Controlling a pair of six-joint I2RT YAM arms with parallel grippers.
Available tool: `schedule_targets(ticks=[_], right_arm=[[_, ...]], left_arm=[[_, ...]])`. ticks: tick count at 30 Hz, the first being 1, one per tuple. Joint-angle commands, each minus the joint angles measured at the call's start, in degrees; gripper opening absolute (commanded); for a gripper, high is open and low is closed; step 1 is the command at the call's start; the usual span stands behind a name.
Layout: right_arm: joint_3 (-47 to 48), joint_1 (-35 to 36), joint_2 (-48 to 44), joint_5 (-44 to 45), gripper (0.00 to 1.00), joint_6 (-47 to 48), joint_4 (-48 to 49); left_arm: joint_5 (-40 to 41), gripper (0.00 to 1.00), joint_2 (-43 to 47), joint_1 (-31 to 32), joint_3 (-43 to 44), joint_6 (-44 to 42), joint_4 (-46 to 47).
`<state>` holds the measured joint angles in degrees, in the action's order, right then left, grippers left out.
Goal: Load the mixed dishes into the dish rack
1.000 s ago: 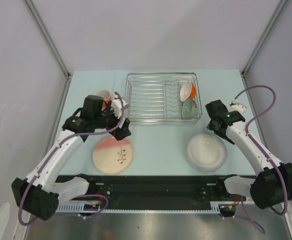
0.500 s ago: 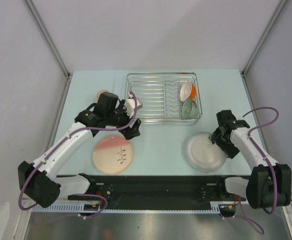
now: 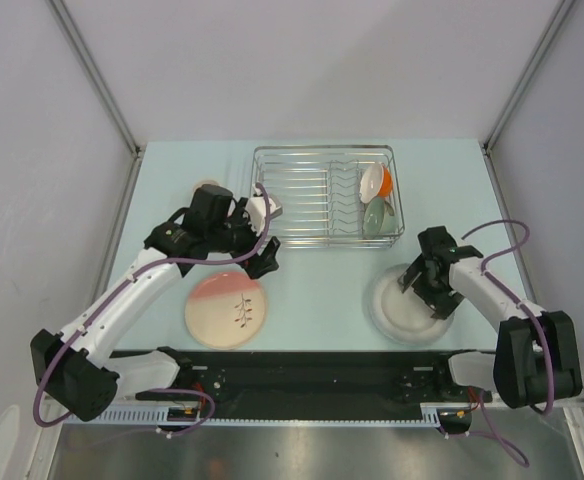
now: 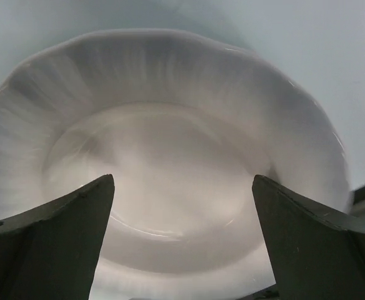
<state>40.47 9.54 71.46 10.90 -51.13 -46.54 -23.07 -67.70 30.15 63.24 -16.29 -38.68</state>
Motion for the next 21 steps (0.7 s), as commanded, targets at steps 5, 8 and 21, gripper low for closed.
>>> schedule_targets(ticks=[5,8,21], right_arm=[[-1.0,6.79,3.95,-6.76,0.97,-1.51,6.82],[-0.04,7.86,3.95,-6.24,0.97,-0.9,6.47],[2.42,10.75,4.55,-8.7,0.92,0.51,6.38]], left_arm=[[1.54,1.0,1.43,0.08,1.18,0.47,0.27],[1.54,1.0,1.43,0.08,1.36,0.47,0.18],[2.77,1.0,2.13,0.08,1.36,-0.14,0.27]])
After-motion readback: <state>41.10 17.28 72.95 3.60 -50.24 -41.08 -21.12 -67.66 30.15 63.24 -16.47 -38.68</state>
